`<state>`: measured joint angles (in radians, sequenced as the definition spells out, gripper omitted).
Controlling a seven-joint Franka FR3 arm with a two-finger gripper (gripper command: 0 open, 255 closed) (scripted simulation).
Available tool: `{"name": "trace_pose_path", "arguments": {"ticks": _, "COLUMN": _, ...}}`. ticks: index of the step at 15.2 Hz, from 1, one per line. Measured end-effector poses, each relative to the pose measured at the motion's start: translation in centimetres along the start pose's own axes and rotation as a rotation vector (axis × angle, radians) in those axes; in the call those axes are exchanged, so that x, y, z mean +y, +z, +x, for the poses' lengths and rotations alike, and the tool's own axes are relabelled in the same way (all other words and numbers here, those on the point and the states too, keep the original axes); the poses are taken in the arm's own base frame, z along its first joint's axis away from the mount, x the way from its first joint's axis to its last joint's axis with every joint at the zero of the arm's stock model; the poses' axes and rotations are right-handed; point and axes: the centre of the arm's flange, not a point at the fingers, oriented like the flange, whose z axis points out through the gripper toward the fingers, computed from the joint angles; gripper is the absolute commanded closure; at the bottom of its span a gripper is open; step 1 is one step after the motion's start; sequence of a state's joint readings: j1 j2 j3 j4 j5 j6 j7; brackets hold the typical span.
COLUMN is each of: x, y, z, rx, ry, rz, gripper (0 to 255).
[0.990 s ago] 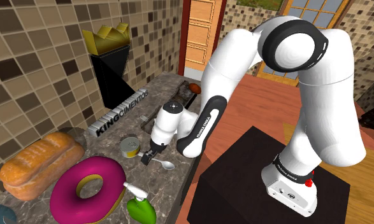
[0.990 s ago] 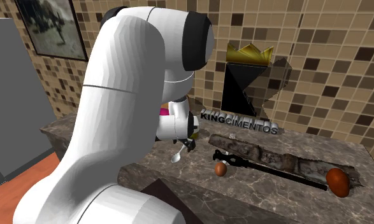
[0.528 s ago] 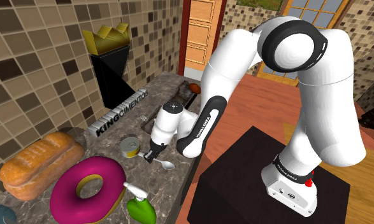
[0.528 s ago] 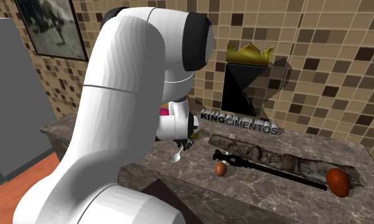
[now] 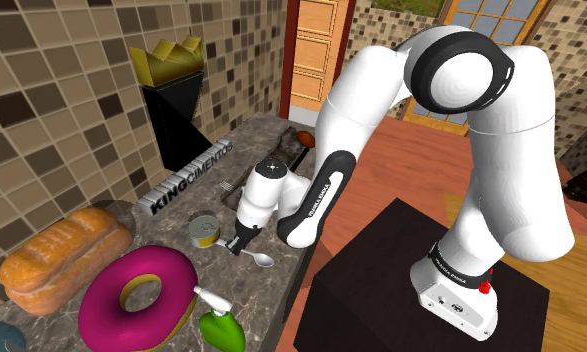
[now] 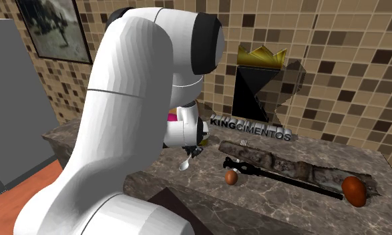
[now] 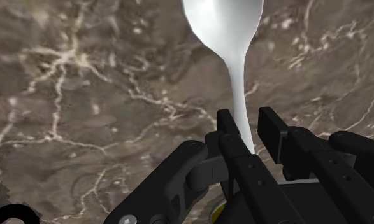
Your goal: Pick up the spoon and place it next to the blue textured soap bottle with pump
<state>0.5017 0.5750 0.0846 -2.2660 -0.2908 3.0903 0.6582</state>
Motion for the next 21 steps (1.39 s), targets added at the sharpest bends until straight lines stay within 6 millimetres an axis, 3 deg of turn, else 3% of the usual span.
{"name": "trace_pose_path", "arguments": {"ticks": 21, "x": -1.3, "y": -10.3, "z": 2.3, "rx": 0.001, "ry": 0.001, "rz": 0.000, "gripper": 255}}
